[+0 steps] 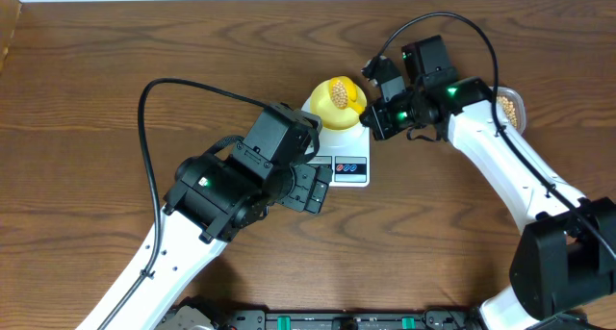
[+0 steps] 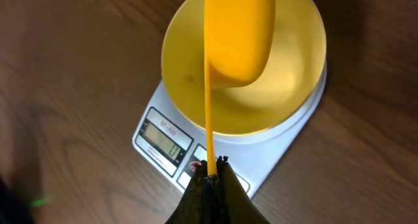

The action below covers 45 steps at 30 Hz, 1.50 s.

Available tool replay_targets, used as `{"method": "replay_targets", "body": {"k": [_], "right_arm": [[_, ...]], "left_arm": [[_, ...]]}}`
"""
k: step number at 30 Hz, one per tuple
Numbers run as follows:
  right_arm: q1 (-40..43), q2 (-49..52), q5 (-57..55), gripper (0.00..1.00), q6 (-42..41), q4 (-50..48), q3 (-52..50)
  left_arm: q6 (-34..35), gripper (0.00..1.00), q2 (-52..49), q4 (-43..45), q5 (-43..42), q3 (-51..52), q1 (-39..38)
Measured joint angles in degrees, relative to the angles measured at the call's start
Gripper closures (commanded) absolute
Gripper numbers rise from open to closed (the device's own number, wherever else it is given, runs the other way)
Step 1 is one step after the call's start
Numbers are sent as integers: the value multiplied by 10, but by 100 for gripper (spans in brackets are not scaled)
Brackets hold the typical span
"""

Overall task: Scoop item into bowl and weigh 50g on scale
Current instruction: 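Tilt the scoop over the yellow bowl to pour soybeans in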

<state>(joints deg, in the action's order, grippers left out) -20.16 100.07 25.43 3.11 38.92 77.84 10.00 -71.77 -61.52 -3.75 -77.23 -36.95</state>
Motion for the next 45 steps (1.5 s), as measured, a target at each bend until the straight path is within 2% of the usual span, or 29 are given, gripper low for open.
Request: {"method": "replay_targets", "body": {"k": [45], "right_arm": [[-91,0,-246,99,94,38,43]], "left_arm": [[0,8,0,0,0,0,0]]}}
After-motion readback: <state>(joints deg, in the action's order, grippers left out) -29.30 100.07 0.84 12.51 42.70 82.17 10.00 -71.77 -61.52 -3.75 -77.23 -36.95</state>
